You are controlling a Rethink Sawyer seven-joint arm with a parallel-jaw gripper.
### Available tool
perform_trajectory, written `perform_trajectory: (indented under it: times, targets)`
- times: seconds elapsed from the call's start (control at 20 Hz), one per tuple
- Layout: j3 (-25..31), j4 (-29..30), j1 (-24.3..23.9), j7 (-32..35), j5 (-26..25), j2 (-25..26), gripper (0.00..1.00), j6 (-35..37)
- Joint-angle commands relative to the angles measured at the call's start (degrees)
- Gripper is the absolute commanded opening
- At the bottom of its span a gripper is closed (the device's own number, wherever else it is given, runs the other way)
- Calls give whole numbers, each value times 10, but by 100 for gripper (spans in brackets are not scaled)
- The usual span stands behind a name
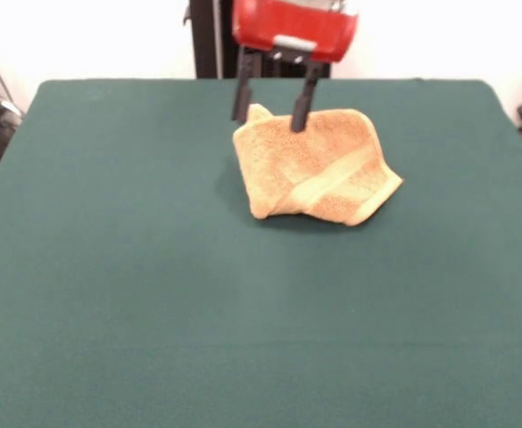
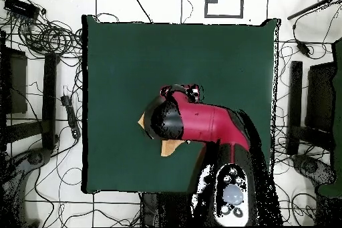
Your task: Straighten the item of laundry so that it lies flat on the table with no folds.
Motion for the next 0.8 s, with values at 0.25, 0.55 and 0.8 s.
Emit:
perform_trajectory:
  times: [0.25,0.55,0.8]
  targets:
    - [22,124,36,127,33,14,100,59]
    - [13,144,54,140,34,40,100,21]
    - [4,153,72,144,28,57,100,-2]
